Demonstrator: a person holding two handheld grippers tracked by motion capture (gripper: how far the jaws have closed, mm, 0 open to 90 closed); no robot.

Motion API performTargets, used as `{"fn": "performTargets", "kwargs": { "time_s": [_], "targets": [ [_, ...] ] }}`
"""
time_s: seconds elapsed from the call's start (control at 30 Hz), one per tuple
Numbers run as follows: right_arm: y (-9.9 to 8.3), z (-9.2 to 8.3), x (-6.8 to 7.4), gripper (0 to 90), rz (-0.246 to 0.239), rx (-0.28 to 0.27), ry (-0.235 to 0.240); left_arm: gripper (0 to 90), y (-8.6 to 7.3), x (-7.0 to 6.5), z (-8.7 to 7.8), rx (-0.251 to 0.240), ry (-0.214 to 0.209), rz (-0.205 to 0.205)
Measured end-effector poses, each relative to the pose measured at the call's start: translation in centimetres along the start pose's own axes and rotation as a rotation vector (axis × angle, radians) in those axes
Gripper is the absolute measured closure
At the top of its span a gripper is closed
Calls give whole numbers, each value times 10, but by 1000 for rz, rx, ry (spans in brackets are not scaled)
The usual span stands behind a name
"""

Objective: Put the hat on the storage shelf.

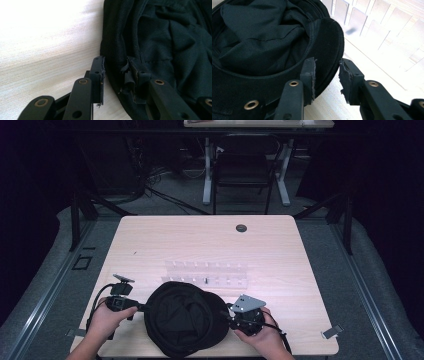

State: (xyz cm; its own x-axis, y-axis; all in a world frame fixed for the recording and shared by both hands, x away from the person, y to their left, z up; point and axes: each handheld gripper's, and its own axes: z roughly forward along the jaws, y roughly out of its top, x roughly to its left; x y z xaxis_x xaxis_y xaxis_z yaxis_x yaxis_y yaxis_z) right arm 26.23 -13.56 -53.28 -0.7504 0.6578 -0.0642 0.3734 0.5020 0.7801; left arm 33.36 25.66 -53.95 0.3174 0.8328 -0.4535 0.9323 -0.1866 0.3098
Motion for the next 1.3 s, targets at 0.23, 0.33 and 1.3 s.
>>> {"fn": "performTargets", "kwargs": {
  "time_s": [0.23, 0.33, 1.3],
  "targets": [
    [-1, 0, -1, 661, 10, 1, 2, 706, 2, -1, 6, 34, 28, 7],
    [-1, 0, -1, 660, 7, -1, 2, 722, 2, -2, 8, 38, 37, 12],
    [-1, 0, -1, 658, 8, -3, -4, 849, 12, -10, -1, 99, 15, -25]
  ]
}}
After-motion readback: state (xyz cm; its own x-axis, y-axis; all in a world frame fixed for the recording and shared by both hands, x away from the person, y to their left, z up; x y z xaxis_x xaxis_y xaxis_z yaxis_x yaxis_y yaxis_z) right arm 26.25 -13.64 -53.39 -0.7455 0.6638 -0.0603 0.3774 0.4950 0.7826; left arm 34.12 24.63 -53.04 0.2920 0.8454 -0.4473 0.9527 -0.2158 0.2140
